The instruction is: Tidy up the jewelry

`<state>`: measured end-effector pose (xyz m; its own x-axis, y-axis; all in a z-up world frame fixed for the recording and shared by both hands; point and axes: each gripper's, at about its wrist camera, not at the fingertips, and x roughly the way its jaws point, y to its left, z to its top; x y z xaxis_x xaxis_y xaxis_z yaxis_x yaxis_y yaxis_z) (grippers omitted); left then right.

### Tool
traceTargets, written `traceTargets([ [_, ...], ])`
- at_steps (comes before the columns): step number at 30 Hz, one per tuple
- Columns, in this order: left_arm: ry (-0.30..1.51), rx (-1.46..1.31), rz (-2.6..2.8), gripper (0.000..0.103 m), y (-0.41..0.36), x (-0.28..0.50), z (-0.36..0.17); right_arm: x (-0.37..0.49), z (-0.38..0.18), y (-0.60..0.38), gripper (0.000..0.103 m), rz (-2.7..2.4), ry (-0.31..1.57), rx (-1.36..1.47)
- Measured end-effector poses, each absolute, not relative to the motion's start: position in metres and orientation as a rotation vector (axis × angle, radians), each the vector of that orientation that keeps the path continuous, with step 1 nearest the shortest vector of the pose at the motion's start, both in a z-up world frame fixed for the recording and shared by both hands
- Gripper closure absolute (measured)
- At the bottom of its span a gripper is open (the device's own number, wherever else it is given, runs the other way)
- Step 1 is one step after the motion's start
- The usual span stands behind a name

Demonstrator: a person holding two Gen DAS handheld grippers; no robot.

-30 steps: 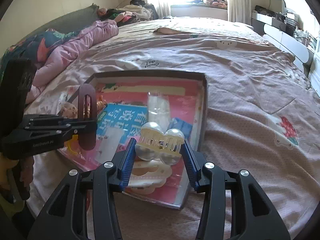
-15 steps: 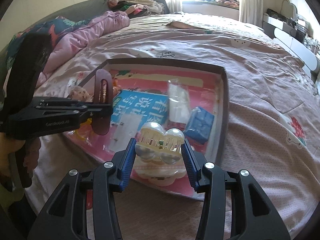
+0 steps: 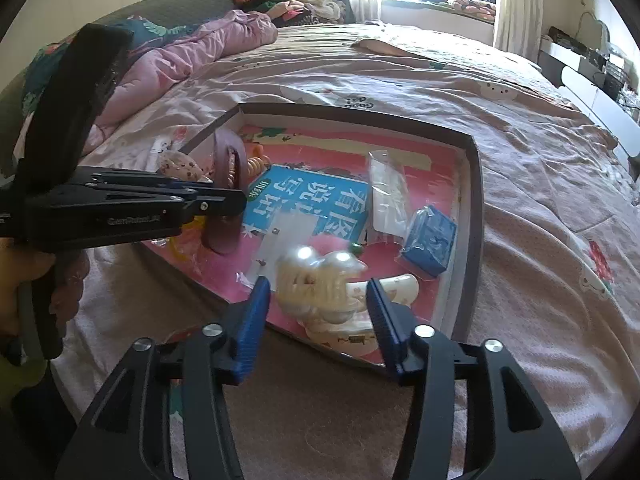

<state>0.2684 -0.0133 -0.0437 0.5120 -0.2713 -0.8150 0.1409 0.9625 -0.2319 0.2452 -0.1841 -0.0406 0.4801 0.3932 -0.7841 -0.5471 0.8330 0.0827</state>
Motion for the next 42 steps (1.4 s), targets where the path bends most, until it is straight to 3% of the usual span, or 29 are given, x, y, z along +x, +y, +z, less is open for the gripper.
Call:
traceTargets([
  [6, 0.980, -0.140, -0.245, 0.083, -0.011, 0.260, -0.033, 0.238, -0.034, -0.189, 0.043, 0.562, 0.885, -0.177],
  [19, 0.910, -0.149, -0.204, 0.042, 0.003, 0.207, -0.007, 0.201, -0.005, -0.212, 0.009, 0.507, 0.797, -0.107],
  [28, 0.879, -0.148, -0.150, 0.012, 0.010, 0.167, 0.000, 0.171, 0.006, -0.225, 0.006, 0.472, 0.763, -0.072],
  [42, 0.864, -0.144, -0.083, 0.011, 0.018, 0.116, -0.009, 0.129, 0.002, -0.229, 0.006, 0.439, 0.740, -0.056],
])
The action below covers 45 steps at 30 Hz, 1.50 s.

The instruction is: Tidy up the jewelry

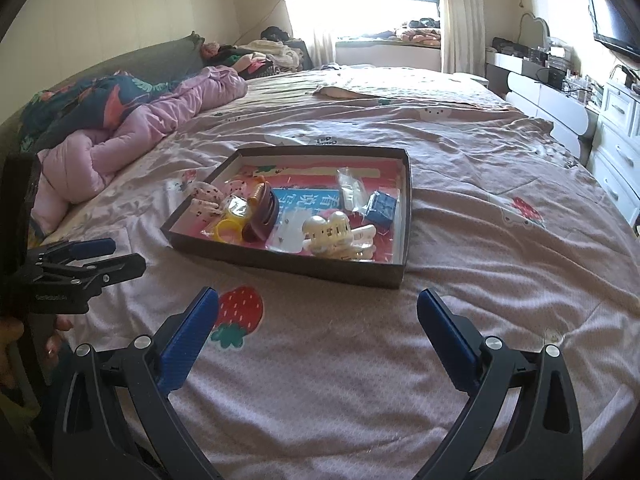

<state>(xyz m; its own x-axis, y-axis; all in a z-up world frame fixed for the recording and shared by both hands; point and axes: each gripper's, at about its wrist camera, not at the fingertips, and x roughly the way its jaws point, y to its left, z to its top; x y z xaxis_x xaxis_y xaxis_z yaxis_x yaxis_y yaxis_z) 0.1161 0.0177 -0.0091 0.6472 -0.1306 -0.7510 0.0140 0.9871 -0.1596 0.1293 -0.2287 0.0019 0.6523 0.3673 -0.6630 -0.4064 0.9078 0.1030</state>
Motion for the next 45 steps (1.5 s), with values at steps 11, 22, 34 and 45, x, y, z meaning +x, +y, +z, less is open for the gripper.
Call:
traceTargets([
  [11, 0.839, -0.155, -0.061, 0.011, 0.017, 0.094, -0.013, 0.104, -0.013, -0.222, 0.006, 0.440, 0.737, -0.062],
  [22, 0.831, -0.160, -0.055, 0.011, 0.018, 0.088, -0.015, 0.097, -0.016, -0.215, 0.006, 0.448, 0.745, -0.062],
  [34, 0.828, -0.150, -0.052, 0.011, 0.018, 0.085, -0.013, 0.099, -0.015, -0.215, 0.006, 0.447, 0.744, -0.062],
  [45, 0.817, -0.134, -0.045, 0.011, 0.017, 0.081, -0.007, 0.100, -0.012, -0.216, 0.006, 0.444, 0.742, -0.058],
])
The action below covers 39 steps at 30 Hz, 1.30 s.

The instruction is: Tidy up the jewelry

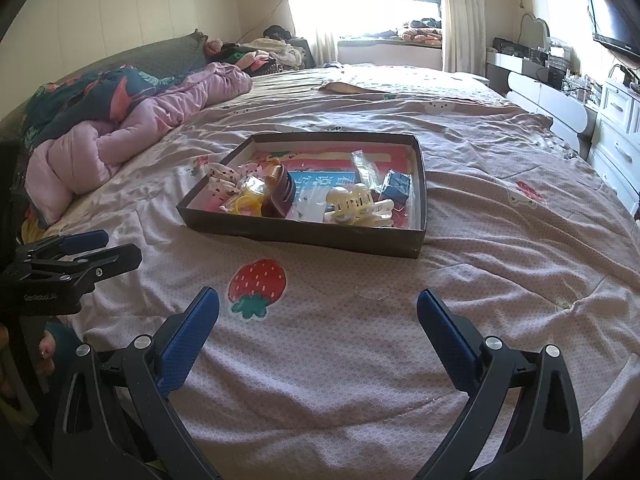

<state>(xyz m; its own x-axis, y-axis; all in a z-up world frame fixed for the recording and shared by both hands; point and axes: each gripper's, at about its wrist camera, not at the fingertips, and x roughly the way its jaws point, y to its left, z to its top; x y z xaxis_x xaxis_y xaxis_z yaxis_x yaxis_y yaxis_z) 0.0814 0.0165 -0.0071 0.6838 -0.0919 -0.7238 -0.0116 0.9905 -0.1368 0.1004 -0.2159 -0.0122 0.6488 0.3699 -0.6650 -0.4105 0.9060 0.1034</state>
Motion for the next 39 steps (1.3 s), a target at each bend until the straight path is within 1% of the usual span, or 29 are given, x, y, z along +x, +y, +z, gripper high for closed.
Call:
traceTargets([
  [39, 0.810, -0.121, -0.020, 0.011, 0.0155, 0.0813, -0.0022, 0.1013, -0.0108, -0.2158, 0.006, 0.444, 0.741, -0.059],
])
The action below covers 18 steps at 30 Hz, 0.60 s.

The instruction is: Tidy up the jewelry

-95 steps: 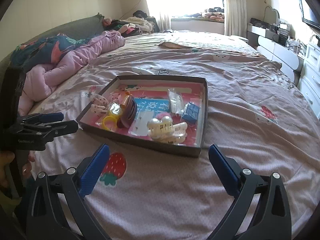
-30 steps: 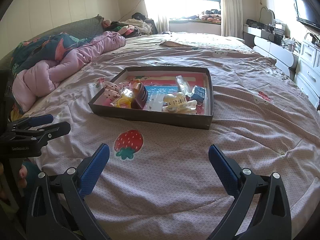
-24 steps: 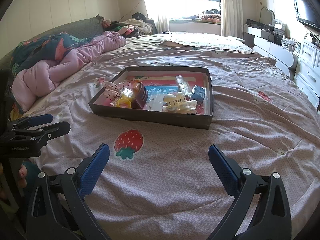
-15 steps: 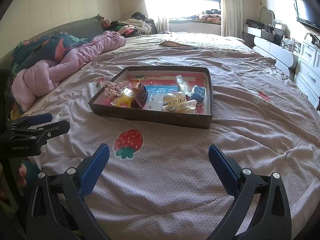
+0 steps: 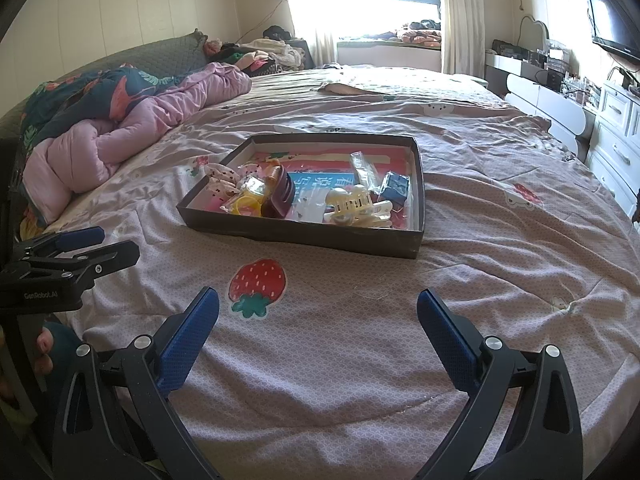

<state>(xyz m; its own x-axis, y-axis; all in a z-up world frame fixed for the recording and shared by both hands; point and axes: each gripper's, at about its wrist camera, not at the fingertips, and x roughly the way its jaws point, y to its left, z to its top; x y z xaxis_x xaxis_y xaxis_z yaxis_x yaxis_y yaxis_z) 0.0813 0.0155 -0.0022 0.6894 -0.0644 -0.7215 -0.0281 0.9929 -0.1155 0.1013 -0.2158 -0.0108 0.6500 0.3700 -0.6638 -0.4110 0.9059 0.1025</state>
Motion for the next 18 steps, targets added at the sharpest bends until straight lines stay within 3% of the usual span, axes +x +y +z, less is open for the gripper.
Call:
traceTargets([
  [18, 0.808, -0.132, 0.008, 0.011, 0.0201, 0.0797, -0.0069, 0.1046, -0.0120, -0.2208, 0.006, 0.436, 0.741, -0.061],
])
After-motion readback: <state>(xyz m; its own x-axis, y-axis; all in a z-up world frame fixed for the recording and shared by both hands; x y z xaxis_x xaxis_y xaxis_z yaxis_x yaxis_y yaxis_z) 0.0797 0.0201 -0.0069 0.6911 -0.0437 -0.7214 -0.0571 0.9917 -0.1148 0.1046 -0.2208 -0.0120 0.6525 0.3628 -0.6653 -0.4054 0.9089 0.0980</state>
